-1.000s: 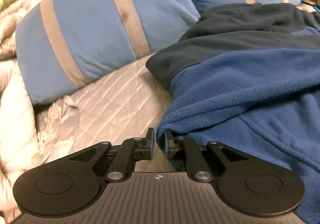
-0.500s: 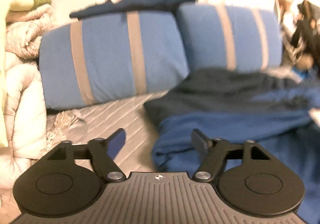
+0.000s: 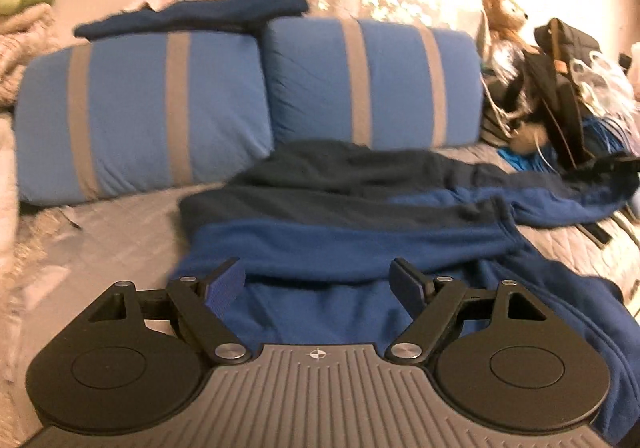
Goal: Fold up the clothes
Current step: 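Lay the sleeve on the jacket body and open the right gripper, then grasp the sleeve cuff again with the right gripper and lift it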
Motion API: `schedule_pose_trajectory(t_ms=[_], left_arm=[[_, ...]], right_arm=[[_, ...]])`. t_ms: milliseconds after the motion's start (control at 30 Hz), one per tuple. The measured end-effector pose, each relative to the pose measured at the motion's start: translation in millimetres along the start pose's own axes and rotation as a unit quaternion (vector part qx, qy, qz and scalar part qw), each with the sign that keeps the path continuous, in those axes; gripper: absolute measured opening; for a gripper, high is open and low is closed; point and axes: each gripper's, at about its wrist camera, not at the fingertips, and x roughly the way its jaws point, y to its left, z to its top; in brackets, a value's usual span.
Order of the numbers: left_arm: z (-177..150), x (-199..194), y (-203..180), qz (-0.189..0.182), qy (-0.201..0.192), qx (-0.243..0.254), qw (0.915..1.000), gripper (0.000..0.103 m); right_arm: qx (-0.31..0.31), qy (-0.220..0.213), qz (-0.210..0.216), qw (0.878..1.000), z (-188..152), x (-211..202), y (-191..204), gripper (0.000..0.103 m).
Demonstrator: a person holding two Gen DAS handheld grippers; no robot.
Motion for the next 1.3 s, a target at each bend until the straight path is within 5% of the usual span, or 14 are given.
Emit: schedule_pose_trajectory(t_ms=[267,567,800,967,1033,1100,1300], left_arm=[[-26,27,-19,0.004,0.028,0.022,0.9994,0.080],[-28,32,-21,-0.002,0.043,0.030,0.9986,0.079],[-27,35,-23,-0.009,0.053,0.035,0.9979,0.079],[-25,37,-23,-0.015,0.060,0.035,0.9975,0.079],[-25,37,-23,-0.016,0.060,0.033,0.9975,0.079],[-25,38,-22,-0.018,0.062,0.033,0.9974,0.079],[-24,41,-23,-0.021,0.068,0.034,0.9969,0.079]], right_arm=[[0.047,0.030,-0.134,0.989,-42,-3,-104,0.083],[0.143,0.047,-0.199,0.968,-72,11,-197,0.061],[0.178,0.045,-0.209,0.960,-68,32,-237,0.043],[0.198,0.058,-0.206,0.957,-65,49,-257,0.040],[0.218,0.054,-0.196,0.954,-64,50,-264,0.025],[0.228,0.052,-0.183,0.955,-61,47,-263,0.016],[0.210,0.036,-0.138,0.967,-41,29,-237,0.012]])
